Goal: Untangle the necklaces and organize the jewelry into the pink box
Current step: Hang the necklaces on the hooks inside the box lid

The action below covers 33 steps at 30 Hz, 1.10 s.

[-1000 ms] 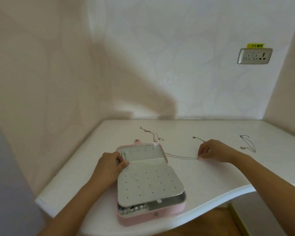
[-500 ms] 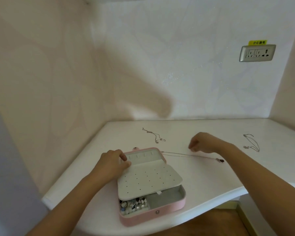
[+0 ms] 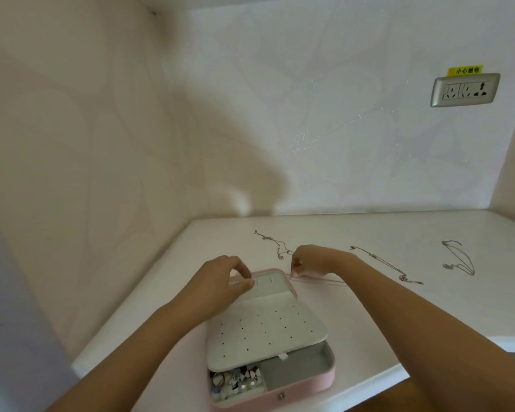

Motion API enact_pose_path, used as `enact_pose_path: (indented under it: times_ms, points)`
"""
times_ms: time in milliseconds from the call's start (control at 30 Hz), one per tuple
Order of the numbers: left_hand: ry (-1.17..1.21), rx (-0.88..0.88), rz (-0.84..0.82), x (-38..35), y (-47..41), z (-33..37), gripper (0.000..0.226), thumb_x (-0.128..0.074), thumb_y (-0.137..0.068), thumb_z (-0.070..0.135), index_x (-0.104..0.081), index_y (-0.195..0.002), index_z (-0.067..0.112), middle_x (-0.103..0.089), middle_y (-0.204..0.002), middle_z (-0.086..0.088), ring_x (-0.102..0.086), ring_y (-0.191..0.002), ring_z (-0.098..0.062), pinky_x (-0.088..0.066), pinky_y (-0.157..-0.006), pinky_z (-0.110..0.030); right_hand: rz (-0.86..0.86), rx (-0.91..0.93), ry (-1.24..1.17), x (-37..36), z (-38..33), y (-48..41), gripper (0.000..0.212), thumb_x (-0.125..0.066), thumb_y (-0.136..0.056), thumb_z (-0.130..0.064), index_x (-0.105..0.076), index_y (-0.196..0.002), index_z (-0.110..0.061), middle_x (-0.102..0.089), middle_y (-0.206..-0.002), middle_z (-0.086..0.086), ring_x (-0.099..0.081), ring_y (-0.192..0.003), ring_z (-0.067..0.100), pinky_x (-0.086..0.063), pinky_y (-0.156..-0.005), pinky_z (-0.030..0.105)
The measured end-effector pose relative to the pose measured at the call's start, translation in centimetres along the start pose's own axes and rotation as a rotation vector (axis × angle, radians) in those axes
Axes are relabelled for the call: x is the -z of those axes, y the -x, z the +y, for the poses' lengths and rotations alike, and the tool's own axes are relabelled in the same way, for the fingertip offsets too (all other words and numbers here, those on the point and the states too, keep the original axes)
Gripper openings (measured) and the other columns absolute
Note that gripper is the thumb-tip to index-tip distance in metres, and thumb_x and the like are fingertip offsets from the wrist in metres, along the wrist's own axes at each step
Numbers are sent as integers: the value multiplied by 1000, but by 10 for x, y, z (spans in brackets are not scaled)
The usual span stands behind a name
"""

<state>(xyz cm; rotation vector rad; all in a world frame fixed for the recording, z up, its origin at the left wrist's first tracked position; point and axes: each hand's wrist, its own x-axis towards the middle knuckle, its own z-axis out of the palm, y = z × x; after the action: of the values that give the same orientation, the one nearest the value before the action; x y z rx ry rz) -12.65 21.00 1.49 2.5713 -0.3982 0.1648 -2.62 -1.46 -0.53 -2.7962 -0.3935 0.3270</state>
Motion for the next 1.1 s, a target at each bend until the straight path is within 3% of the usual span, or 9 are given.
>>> enact_pose_path:
  times_ms: [167,267,367,433,533,600,733,900,1100]
  points:
    - [216,26,-32,-1,-30,16,16,-67,-86,28,-65,-101,23,-65,-102,10,-60,-95,-2,-49,-81,-20,37,131,-482,12,11,20,7,-48,-96,-7,-54,-94,-4,-66,-89,3,-59,-80,15,-51,-86,32]
    - [445,79,-134,-10,-45,29,41,-73,-82,28,-60,-119,17,-67,-106,7,-63,-100,-7,-50,-93,-27,40,250,-691,28,11,38,7,-53,-95,-2,-54,-90,-7,-65,-81,4,-55,-69,15,-52,-71,27]
    - [606,96,-257,-17,-53,44,58,-73,-81,31,-51,-132,14,-65,-118,5,-60,-111,-8,-46,-100,-29,65,319,-690,47,1,57,9,-53,-93,1,-59,-92,-6,-66,-82,6,-48,-60,12,-43,-61,21]
    - [688,72,-316,-19,-56,52,44,-69,-85,28,-58,-125,14,-66,-120,2,-59,-113,-9,-44,-101,-27,102,345,-660,57,-4,68,11,-54,-92,1,-63,-95,-5,-67,-81,6,-44,-59,11,-39,-57,19]
    - [831,25,-294,-21,-54,60,14,-61,-92,21,-69,-101,12,-73,-91,-2,-67,-99,-14,-49,-96,-26,177,331,-539,71,-11,81,15,-59,-91,-6,-70,-97,-13,-68,-76,-5,-45,-64,10,-35,-59,18]
    - [893,18,-201,-19,-52,61,16,-56,-95,18,-70,-92,11,-68,-71,3,-67,-87,-17,-53,-89,-24,228,305,-378,81,-16,91,14,-64,-90,-12,-74,-96,-18,-64,-63,-17,-47,-55,-1,-34,-58,14]
    - [846,-55,-23,-10,-45,61,21,-53,-96,16,-71,-89,11,-66,-68,0,-66,-82,-18,-55,-88,-27,306,301,-210,94,-31,102,9,-70,-85,-13,-76,-91,-16,-57,-49,-24,-47,-44,-5,-31,-46,8]
    - [768,-108,135,2,-33,58,16,-55,-95,18,-70,-92,19,-72,-82,2,-67,-84,-10,-54,-85,-25,455,368,-122,110,-60,100,7,-67,-86,-15,-74,-84,-16,-66,-72,-14,-51,-58,-10,-37,-54,6]
    - [110,13,66,2,-8,17,20,-57,-93,34,-63,-109,24,-61,-102,13,-55,-91,0,-41,-72,-10,504,425,-240,130,-97,97,6,-65,-88,-15,-70,-86,-14,-67,-73,-8,-48,-48,-2,-38,-48,9]
